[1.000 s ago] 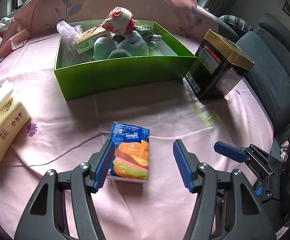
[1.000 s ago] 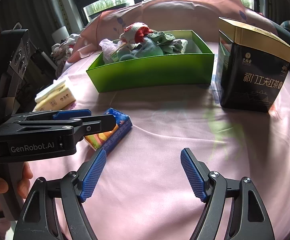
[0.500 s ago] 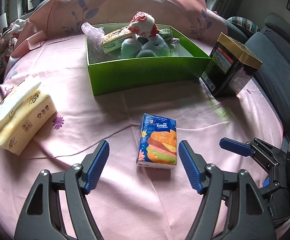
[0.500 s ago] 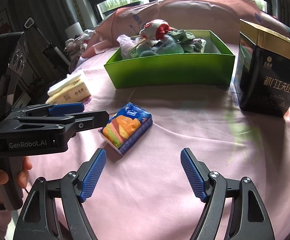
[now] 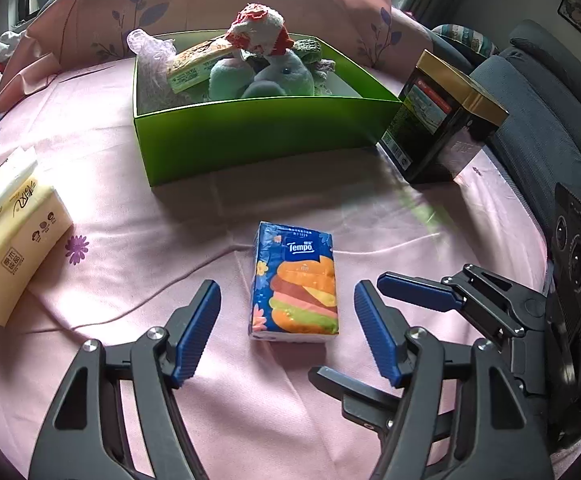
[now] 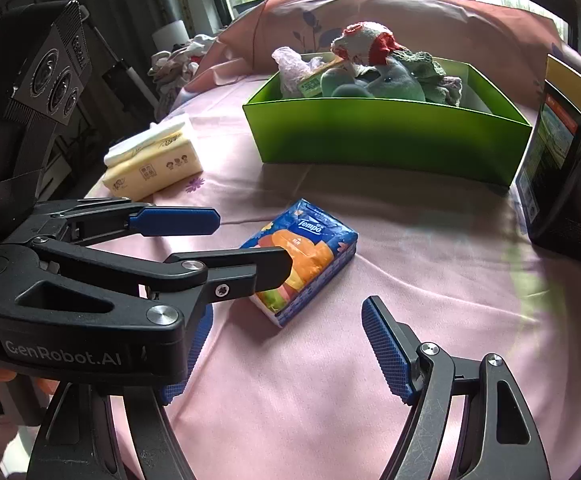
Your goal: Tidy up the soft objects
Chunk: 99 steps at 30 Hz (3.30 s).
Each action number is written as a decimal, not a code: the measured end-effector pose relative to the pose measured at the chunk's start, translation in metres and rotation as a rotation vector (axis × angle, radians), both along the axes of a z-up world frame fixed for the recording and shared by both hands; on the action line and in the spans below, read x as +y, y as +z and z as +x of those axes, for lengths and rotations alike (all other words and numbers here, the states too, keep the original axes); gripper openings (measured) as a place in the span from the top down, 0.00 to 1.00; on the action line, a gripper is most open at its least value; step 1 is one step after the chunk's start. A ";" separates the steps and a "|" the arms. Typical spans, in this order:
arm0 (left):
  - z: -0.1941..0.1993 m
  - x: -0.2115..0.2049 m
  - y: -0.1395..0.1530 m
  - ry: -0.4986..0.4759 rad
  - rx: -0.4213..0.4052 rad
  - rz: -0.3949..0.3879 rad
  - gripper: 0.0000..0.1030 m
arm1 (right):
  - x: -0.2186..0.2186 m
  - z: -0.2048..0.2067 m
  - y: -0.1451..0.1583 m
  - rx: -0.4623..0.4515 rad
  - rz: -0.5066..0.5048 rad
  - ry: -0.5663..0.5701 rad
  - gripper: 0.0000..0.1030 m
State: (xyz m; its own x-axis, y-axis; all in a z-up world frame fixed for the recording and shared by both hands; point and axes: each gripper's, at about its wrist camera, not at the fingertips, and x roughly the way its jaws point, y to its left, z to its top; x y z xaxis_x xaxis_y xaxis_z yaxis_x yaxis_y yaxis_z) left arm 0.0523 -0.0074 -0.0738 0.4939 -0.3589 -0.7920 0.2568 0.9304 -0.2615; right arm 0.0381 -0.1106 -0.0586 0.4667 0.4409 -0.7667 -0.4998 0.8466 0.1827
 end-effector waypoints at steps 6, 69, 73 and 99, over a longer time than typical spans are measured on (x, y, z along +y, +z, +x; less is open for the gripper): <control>0.007 -0.003 -0.003 -0.024 0.015 -0.009 0.39 | 0.004 0.007 -0.005 0.010 0.003 0.005 0.25; -0.010 -0.024 0.036 -0.060 -0.073 0.018 0.60 | -0.004 -0.007 0.037 -0.126 0.055 -0.014 0.51; -0.011 -0.026 0.049 -0.059 -0.098 0.030 0.60 | -0.006 -0.006 0.047 -0.150 0.068 -0.015 0.51; 0.048 -0.046 0.132 -0.041 -0.266 0.083 0.61 | -0.027 0.054 0.120 -0.310 0.149 -0.042 0.51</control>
